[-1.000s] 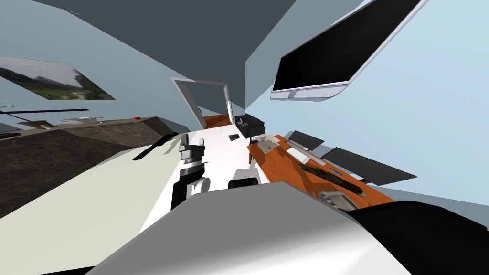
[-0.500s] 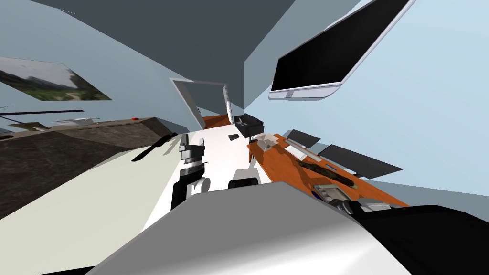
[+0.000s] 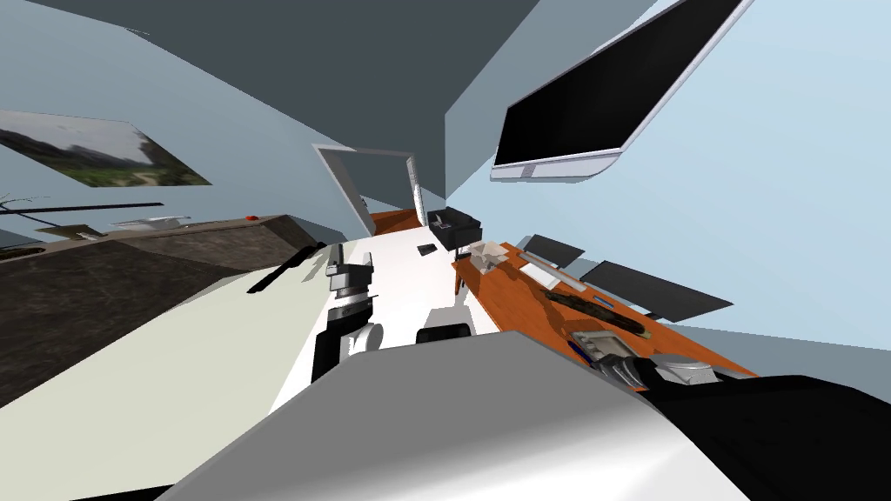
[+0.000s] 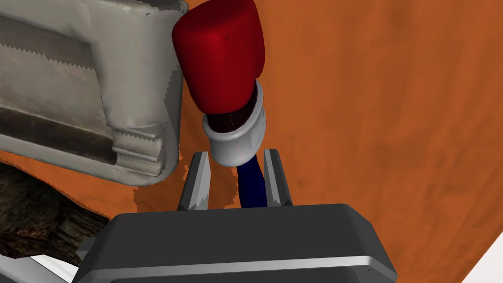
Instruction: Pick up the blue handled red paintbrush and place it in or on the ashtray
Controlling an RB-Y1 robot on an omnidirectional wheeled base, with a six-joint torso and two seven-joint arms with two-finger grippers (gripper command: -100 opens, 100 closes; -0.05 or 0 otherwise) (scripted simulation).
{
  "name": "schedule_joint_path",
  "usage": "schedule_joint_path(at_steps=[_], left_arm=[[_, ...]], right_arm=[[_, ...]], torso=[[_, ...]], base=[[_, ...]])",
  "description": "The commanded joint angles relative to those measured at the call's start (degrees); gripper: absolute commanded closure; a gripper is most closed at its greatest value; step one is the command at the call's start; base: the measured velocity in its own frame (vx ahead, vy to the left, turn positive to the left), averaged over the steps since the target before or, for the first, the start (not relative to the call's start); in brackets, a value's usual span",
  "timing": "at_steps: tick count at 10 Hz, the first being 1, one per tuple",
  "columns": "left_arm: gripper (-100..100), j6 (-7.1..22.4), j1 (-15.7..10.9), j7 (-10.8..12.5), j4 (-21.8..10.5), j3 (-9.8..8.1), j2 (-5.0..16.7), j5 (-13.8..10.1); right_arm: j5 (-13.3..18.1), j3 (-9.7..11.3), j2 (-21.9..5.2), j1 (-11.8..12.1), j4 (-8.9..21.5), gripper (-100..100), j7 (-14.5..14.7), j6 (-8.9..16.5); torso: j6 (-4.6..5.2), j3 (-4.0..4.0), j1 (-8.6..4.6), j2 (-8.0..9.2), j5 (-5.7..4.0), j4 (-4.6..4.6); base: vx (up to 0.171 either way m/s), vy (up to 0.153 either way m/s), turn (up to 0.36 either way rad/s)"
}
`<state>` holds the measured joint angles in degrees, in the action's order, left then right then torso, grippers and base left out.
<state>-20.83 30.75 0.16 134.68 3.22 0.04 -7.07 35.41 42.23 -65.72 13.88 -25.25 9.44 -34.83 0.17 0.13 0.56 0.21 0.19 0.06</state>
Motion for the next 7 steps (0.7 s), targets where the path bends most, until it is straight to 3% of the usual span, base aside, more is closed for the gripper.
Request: schedule_joint_path(at_steps=[1,3,4,7], left_arm=[[0,0.0,0.0,0.0,0.0,0.0,0.0,0.0],[0,0.0,0.0,0.0,0.0,0.0,0.0,0.0],[0,0.0,0.01,0.0,0.0,-0.01,0.01,0.0],[0,0.0,0.0,0.0,0.0,-0.01,0.01,0.0]], right_arm=[[-0.32,-0.73,-0.99,-0.53,-0.9,100,-0.04,2.07],[-0.54,-1.24,-1.28,-0.87,-0.79,100,0.21,2.78],[-1.18,-2.89,-2.07,-2.0,-0.37,100,1.1,5.13],[-1.39,-3.45,-2.29,-2.41,-0.82,100,1.43,5.95]], torso=[[0.0,0.0,0.0,0.0,0.0,0.0],[0.03,0.02,0.09,0.02,0.07,0.01],[0.05,-0.04,-0.09,-0.07,0.04,-0.02],[0.04,-0.01,-0.07,-0.04,0.11,0.0]], base=[[-0.085,0.149,0.017],[-0.041,0.09,0.004],[-0.055,0.091,0.042],[-0.042,0.059,0.018]])
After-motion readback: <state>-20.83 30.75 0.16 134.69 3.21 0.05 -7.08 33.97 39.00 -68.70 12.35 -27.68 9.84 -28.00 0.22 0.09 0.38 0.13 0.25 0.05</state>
